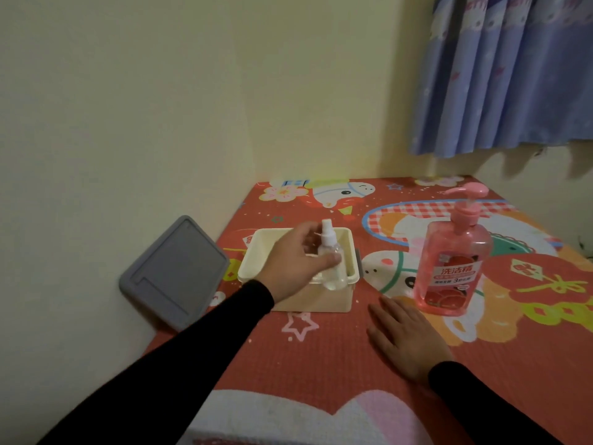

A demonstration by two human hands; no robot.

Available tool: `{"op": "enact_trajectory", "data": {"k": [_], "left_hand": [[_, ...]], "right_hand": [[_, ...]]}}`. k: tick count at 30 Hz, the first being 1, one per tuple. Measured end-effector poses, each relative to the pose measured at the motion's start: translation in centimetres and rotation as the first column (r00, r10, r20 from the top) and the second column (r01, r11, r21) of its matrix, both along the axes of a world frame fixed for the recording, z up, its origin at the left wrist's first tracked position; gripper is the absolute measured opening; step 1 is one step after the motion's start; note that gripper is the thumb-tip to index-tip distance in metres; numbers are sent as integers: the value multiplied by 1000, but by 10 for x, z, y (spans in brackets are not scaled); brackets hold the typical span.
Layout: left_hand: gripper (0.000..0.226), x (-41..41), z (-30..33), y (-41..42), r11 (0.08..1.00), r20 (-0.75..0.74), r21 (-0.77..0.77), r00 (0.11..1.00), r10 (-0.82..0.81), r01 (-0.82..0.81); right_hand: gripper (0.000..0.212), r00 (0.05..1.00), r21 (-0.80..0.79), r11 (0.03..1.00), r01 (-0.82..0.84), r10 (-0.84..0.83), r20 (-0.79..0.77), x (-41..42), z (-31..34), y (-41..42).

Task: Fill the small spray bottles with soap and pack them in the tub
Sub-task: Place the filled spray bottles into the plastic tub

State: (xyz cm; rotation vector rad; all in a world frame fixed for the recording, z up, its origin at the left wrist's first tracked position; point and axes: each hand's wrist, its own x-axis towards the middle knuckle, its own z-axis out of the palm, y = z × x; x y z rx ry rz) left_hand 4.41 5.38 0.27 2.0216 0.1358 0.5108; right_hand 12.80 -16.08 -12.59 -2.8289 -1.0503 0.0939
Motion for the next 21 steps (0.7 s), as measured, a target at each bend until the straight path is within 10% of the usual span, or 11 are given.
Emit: {"op": "enact_trajectory", "data": {"k": [21], "left_hand": [[30, 100, -27, 87, 993, -544, 6, 833, 104, -120]], "right_hand": [[92, 1000, 20, 1000, 15, -15, 6, 1, 2, 2]]}}
